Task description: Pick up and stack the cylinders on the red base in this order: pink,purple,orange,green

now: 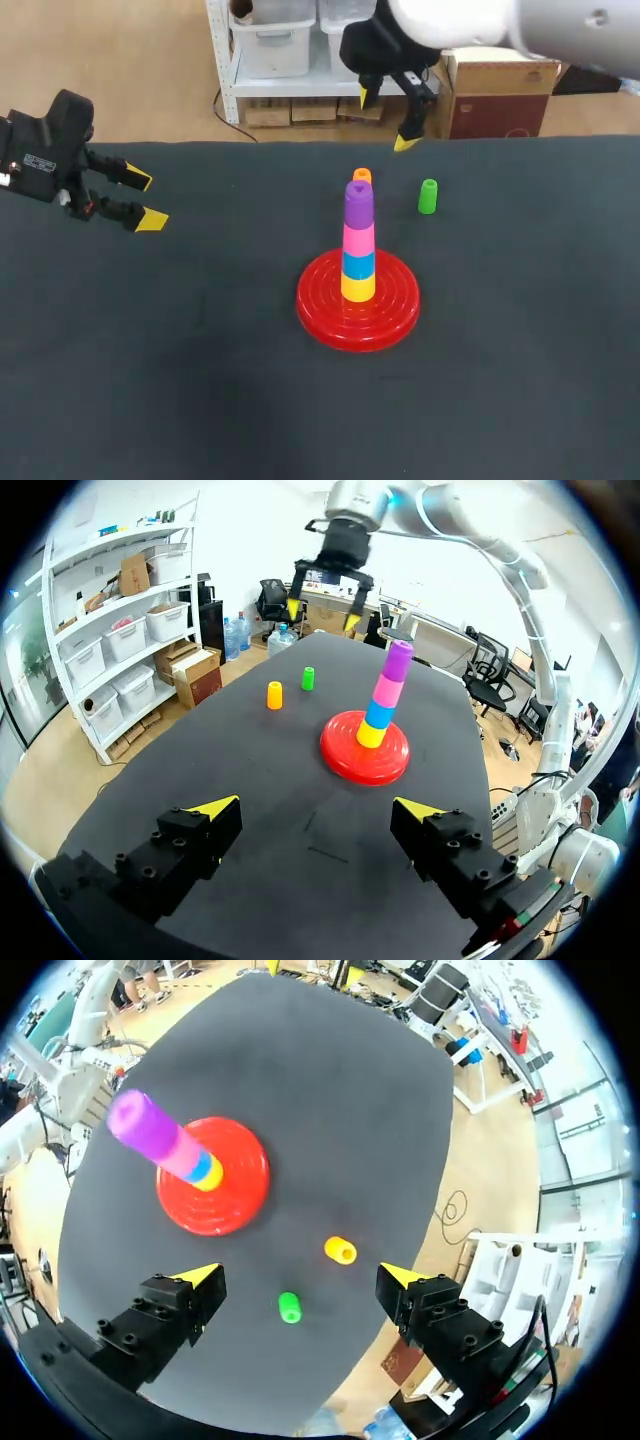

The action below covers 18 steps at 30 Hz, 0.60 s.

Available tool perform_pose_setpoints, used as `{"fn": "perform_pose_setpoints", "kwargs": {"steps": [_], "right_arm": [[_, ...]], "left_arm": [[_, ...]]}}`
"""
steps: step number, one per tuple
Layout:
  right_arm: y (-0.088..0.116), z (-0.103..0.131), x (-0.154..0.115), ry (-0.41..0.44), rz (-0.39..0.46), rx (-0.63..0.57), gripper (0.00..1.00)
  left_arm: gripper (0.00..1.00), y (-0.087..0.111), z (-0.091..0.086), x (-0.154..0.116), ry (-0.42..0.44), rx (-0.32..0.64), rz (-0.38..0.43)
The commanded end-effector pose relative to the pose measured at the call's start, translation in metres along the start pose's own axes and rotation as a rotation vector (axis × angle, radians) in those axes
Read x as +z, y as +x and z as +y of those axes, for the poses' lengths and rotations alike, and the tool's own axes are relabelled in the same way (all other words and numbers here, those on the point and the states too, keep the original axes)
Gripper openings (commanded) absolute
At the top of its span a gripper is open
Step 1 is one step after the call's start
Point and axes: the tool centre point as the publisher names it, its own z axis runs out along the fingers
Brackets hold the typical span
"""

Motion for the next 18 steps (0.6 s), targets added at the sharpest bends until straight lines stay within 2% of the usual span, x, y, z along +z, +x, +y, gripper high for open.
{"fn": "perform_pose_setpoints", "kwargs": {"steps": [1,6,12,18], "right_arm": [[0.006,-0.052,0.019,-0.178,-0.001,-0.017,1.0],[0.009,-0.06,0.04,-0.228,0.016,-0.049,1.0],[0.007,-0.057,0.061,-0.264,0.022,-0.069,1.0],[0.012,-0.049,0.077,-0.285,0.063,-0.084,1.0]], "left_arm": [[1.0,0.002,0.001,0.0,0.0,0.003,-0.003],[1.0,0.002,0.001,0.0,0.0,0.003,-0.003],[1.0,0.002,0.001,0.0,0.0,0.003,-0.003],[1.0,0.002,0.001,0.0,0.0,0.003,-0.003]]}}
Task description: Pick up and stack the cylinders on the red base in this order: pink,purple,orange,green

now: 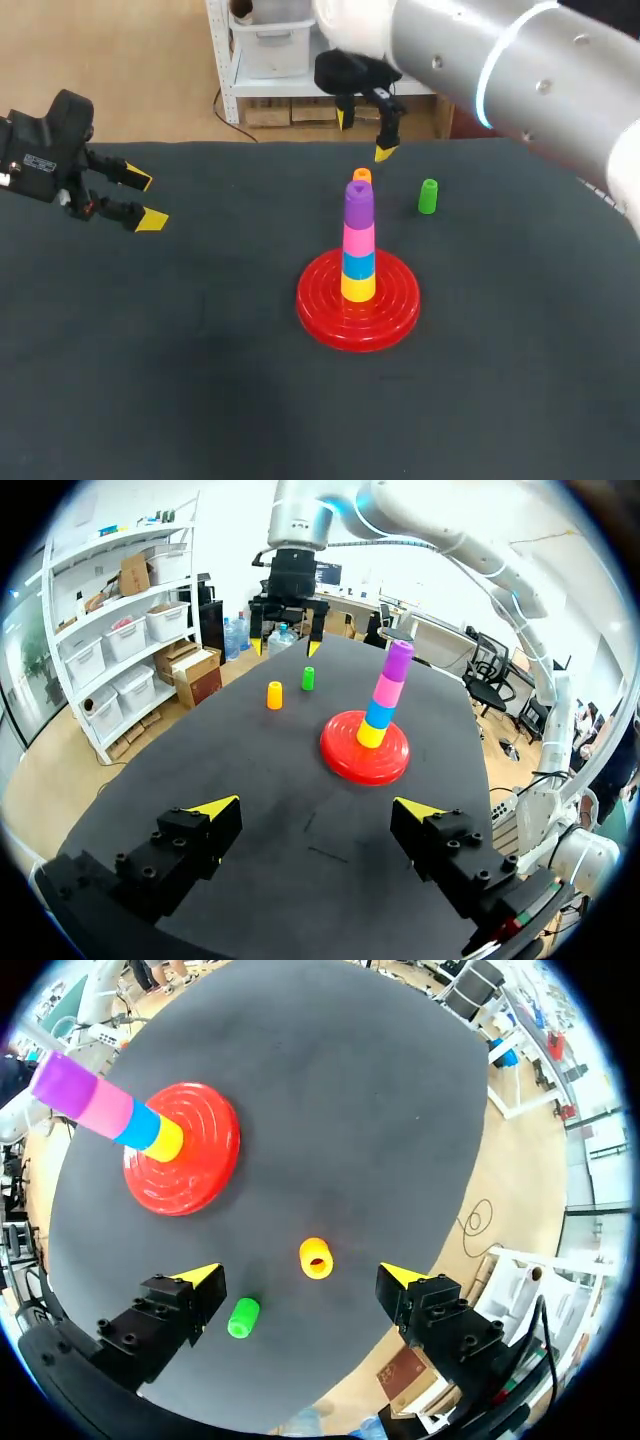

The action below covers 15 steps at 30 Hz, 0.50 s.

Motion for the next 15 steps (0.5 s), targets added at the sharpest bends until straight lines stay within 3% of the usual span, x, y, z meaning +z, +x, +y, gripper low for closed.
{"fn": "perform_pose_setpoints", "kwargs": {"steps": [1,15], "right_arm": [[0.003,-0.006,0.011,-0.169,0.017,-0.002,1.0],[0.002,-0.003,0.037,-0.192,0.008,0.008,1.0]], "left_arm": [[1.0,0.002,0.0,0.0,0.0,0.003,-0.003],[1.0,0.002,0.0,0.0,0.0,0.003,-0.003]]}}
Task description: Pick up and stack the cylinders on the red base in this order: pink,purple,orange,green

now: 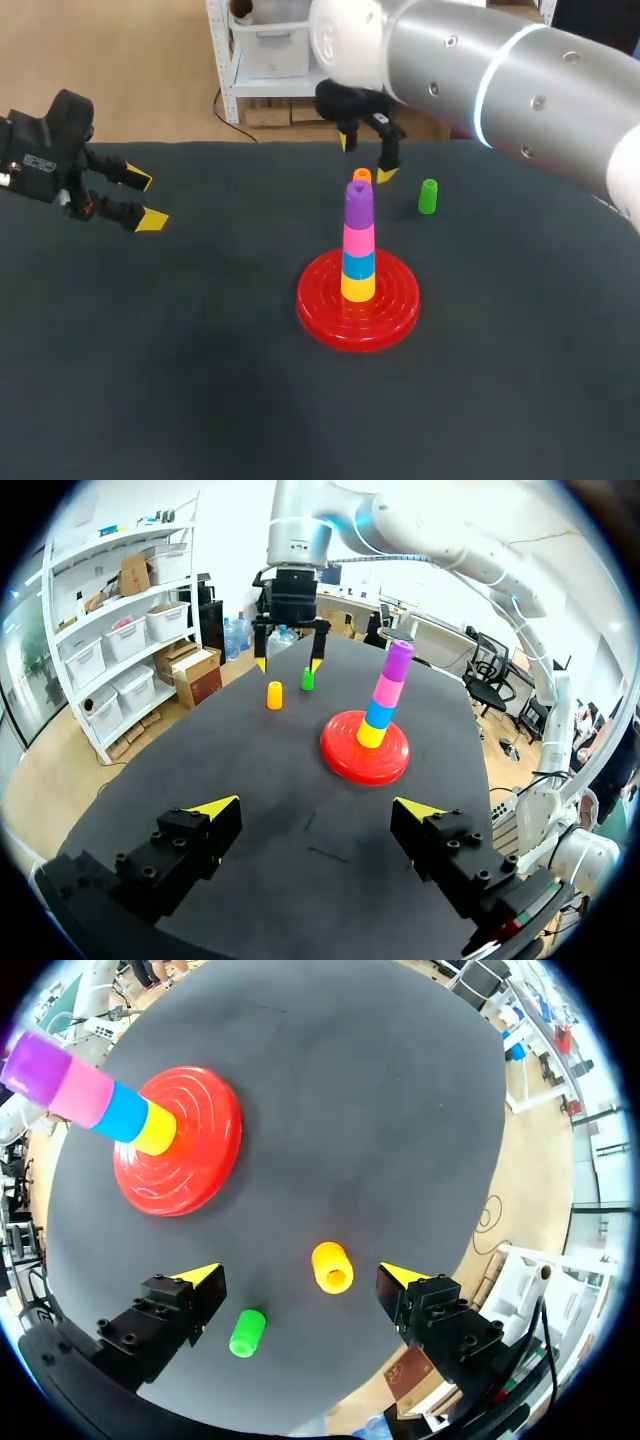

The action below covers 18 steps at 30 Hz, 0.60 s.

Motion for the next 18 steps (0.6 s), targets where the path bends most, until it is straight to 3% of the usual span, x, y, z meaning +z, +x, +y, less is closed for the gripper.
{"fn": "perform_pose_setpoints", "kwargs": {"steps": [1,18], "right_arm": [[0.002,-0.012,0.007,-0.172,-0.008,0.0,1.0],[0.017,-0.017,0.023,-0.196,-0.007,0.002,1.0]], "left_arm": [[1.0,0.002,0.0,0.0,0.0,0.003,-0.003],[1.0,0.002,0.0,0.0,0.0,0.003,-0.003]]}}
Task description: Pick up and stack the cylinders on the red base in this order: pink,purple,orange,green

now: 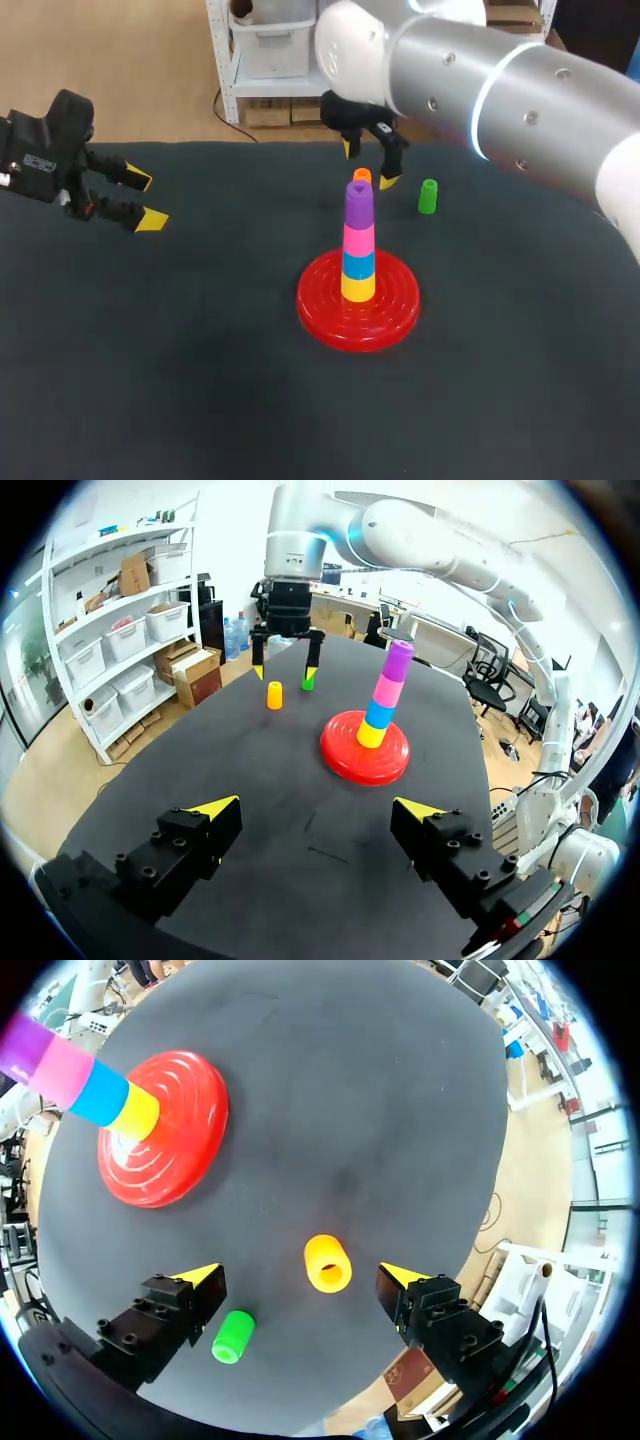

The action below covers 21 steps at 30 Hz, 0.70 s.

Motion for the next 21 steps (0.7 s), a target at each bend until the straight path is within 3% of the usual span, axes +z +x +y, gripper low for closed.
{"fn": "perform_pose_setpoints", "kwargs": {"steps": [1,11,13,14,15,16,21], "right_arm": [[0.004,-0.011,0.003,-0.211,-0.001,-0.008,1.0],[0.006,-0.015,0.013,-0.211,0.0,-0.019,1.0],[0.006,-0.015,0.014,-0.211,-0.001,-0.02,0.86],[0.006,-0.016,0.014,-0.211,0.0,-0.02,0.65],[0.006,-0.016,0.015,-0.211,0.0,-0.02,0.58],[0.006,-0.016,0.015,-0.211,0.0,-0.021,0.43],[0.006,-0.016,0.016,-0.209,0.0,-0.022,0.25]], "left_arm": [[1.0,0.002,0.0,0.0,0.0,0.003,-0.003],[1.0,0.002,0.0,0.0,0.0,0.003,-0.003],[1.0,0.002,0.0,0.0,0.0,0.003,-0.003],[1.0,0.002,0.0,0.0,0.0,0.003,-0.003],[1.0,0.002,0.0,0.0,0.0,0.003,-0.003],[1.0,0.002,0.0,0.0,0.0,0.003,-0.003],[1.0,0.002,0.0,0.0,0.0,0.003,-0.003]]}}
